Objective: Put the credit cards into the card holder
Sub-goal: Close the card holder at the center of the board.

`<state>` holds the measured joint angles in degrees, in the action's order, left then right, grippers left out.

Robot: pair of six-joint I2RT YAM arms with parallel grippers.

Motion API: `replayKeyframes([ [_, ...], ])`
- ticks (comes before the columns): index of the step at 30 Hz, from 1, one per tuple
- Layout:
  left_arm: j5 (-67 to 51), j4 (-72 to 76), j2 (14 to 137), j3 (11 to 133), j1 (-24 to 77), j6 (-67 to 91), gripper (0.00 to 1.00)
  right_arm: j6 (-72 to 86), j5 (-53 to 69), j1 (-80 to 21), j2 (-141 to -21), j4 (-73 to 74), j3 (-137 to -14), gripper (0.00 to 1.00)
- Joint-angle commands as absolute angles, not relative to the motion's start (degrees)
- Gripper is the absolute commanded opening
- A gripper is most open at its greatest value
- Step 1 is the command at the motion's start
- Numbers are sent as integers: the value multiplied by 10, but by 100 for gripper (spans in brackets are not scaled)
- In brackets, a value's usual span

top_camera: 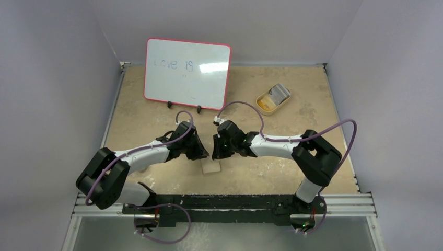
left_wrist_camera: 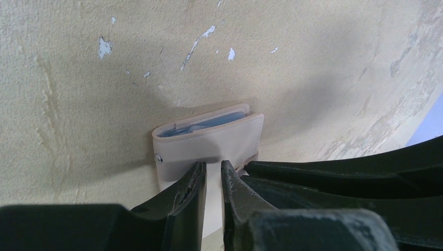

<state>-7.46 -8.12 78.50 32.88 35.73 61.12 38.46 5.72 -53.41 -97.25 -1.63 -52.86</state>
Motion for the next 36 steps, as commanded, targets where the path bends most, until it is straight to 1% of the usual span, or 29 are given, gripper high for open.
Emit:
replayKeyframes([
  [1, -55, -74, 806, 323, 366, 617, 16, 387, 60, -542, -970, -12, -542, 17],
  [15, -54, -74, 805, 323, 367, 617, 16, 387, 44, -544, -948, 2, -547, 17],
  [36, -54, -73, 806, 322, 368, 618, 16, 390, 30, -564, -978, 23, -549, 10],
])
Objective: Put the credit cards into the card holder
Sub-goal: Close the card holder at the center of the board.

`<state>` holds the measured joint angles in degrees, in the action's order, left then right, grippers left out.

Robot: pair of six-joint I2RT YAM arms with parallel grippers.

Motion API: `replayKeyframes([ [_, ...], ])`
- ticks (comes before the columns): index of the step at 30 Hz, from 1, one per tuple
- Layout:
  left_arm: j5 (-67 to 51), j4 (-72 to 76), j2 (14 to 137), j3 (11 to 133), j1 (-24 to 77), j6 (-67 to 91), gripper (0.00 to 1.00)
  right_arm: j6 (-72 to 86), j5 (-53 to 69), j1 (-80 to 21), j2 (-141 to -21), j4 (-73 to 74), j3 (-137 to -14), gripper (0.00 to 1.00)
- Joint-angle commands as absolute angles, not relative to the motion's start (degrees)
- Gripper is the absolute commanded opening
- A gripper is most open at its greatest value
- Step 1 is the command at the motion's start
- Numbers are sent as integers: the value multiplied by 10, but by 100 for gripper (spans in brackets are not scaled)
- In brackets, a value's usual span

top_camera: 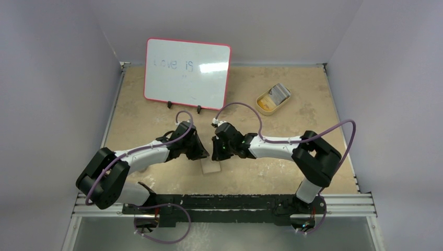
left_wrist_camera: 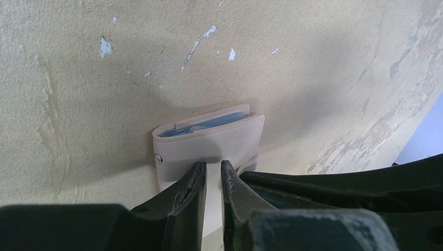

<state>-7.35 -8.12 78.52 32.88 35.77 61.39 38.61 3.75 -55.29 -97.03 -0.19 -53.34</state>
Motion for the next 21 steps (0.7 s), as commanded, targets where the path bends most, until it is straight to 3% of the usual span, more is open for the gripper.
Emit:
replayKeyframes([
  [1, -54, -73, 806, 322, 368, 619, 16, 391, 27, -565, -982, 27, -549, 10],
  [12, -55, -66, 806, 316, 369, 621, 15, 403, 0, -577, -1046, 86, -598, 9],
  [21, -54, -61, 813, 312, 369, 620, 15, 433, -25, -614, -1021, 73, -572, 8],
])
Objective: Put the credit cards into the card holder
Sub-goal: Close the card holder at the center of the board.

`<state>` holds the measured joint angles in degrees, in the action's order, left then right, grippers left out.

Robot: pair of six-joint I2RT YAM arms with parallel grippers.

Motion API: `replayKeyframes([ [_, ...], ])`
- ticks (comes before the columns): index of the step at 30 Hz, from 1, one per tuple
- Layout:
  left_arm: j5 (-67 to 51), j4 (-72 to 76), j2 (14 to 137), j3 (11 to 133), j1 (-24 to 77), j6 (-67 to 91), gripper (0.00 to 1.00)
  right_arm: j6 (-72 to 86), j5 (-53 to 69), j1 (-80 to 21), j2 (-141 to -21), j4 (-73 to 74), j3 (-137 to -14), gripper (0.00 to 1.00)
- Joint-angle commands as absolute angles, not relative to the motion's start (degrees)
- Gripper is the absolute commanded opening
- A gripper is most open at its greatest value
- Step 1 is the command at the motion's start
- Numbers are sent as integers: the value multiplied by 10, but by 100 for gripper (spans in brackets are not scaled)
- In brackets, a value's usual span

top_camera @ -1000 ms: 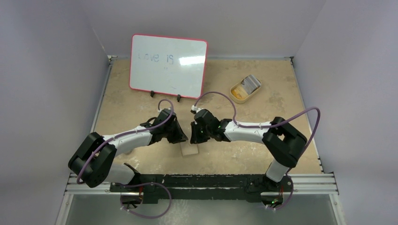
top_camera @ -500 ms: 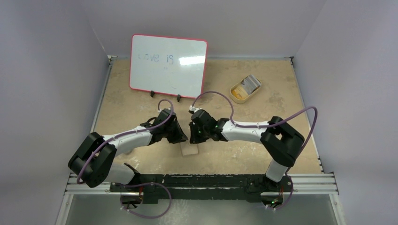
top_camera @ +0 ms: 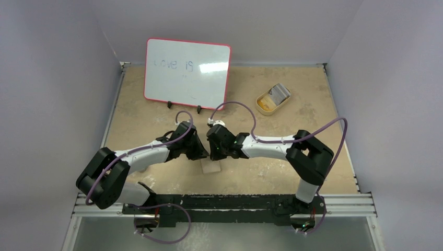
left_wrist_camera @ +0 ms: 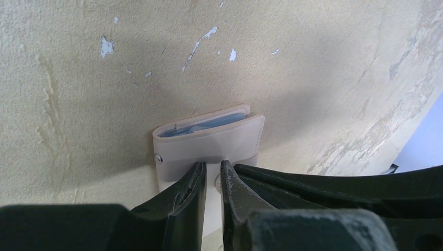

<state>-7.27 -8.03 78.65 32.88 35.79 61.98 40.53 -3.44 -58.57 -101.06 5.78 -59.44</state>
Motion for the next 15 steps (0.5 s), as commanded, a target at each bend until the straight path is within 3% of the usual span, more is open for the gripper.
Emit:
replayKeyframes([
  [1, -53, -62, 813, 312, 369, 619, 15, 434, -30, -614, -1015, 72, -571, 8],
  [15, -49, -69, 811, 315, 369, 617, 15, 421, -67, -614, -962, 113, -603, 12],
])
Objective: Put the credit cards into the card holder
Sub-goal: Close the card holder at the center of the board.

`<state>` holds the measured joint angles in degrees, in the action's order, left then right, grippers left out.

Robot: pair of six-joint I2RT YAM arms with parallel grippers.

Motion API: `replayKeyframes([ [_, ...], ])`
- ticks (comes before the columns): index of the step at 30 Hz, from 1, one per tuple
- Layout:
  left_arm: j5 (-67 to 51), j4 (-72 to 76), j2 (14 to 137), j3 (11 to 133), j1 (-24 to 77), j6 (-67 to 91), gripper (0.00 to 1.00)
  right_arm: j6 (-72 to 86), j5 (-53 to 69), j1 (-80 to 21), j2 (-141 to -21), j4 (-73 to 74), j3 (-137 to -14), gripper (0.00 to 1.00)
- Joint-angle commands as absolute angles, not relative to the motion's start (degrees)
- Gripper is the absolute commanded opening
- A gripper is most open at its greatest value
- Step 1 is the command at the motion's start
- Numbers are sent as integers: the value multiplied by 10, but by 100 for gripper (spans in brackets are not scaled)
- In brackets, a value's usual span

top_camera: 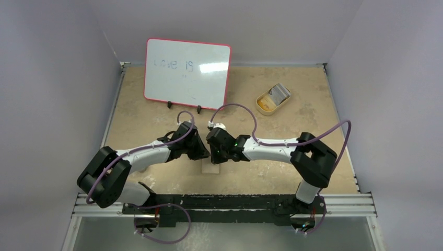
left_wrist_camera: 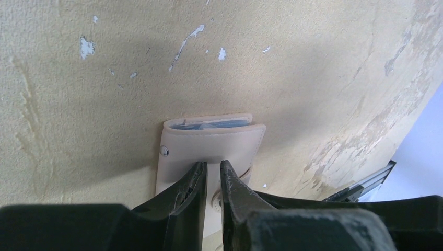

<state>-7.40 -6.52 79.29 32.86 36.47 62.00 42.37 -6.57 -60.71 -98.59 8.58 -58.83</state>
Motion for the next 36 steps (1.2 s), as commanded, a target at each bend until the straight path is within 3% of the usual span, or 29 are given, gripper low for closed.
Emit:
replayKeyframes([
  [1, -49, -69, 812, 315, 369, 617, 15, 421, -67, -614, -961, 112, -605, 12],
  [16, -50, -77, 805, 323, 369, 614, 15, 416, -94, -614, -934, 129, -613, 17],
  [36, -48, -77, 804, 320, 369, 616, 15, 416, -88, -615, -962, 112, -603, 14],
])
